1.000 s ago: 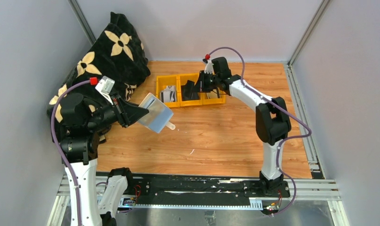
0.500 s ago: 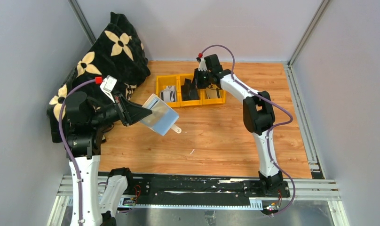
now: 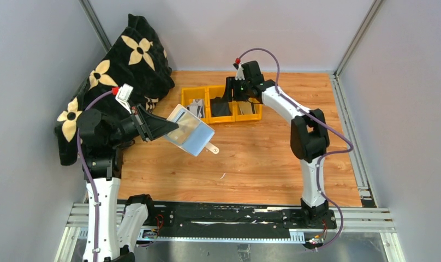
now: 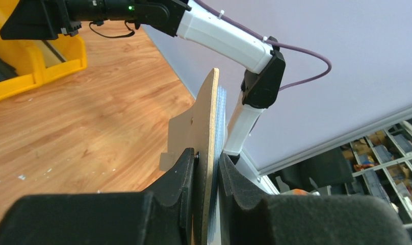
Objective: Take the credit cards out of the card holder
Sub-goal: Place the credit card in the storage box.
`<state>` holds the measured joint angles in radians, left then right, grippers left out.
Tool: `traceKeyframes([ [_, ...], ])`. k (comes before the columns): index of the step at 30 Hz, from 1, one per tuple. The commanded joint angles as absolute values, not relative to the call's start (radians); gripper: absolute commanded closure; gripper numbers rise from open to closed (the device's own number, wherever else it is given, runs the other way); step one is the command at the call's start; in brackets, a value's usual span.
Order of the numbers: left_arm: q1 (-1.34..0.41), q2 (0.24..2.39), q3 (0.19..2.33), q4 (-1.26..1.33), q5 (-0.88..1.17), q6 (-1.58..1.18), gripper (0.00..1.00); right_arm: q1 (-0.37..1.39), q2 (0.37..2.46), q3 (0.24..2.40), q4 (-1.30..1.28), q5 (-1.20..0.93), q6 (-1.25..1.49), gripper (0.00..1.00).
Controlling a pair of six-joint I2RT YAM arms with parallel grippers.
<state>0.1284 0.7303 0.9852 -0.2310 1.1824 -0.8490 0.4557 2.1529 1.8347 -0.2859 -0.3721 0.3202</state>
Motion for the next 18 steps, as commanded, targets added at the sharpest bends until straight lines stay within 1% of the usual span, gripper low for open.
traceKeyframes([
  [1, 0.129, 0.726, 0.948, -0.019, 1.244, -1.067, 1.0, 0.456, 2.003, 1.733, -0.236, -0.237, 0.288, 0.37],
  [2, 0.129, 0.726, 0.93, 0.032, 1.247, -1.103, 1.0, 0.456, 1.984, 1.7, -0.216, -0.185, 0.288, 0.34],
  [4, 0.129, 0.726, 0.925, 0.04, 1.246, -1.119, 1.0, 0.455, 1.965, 1.658, -0.187, -0.135, 0.291, 0.26],
  [5, 0.129, 0.726, 0.926, 0.04, 1.245, -1.117, 1.0, 0.456, 1.968, 1.651, -0.187, -0.11, 0.292, 0.23],
  [8, 0.129, 0.716, 0.935, 0.04, 1.24, -1.109, 1.0, 0.456, 2.001, 1.677, -0.223, -0.053, 0.299, 0.21],
  [13, 0.129, 0.7, 0.942, 0.025, 1.232, -1.099, 1.0, 0.458, 2.056, 1.701, -0.23, -0.037, 0.304, 0.22],
  [18, 0.129, 0.712, 1.023, -0.256, 1.216, -0.872, 1.0, 0.474, 2.103, 1.715, -0.222, -0.035, 0.309, 0.34],
])
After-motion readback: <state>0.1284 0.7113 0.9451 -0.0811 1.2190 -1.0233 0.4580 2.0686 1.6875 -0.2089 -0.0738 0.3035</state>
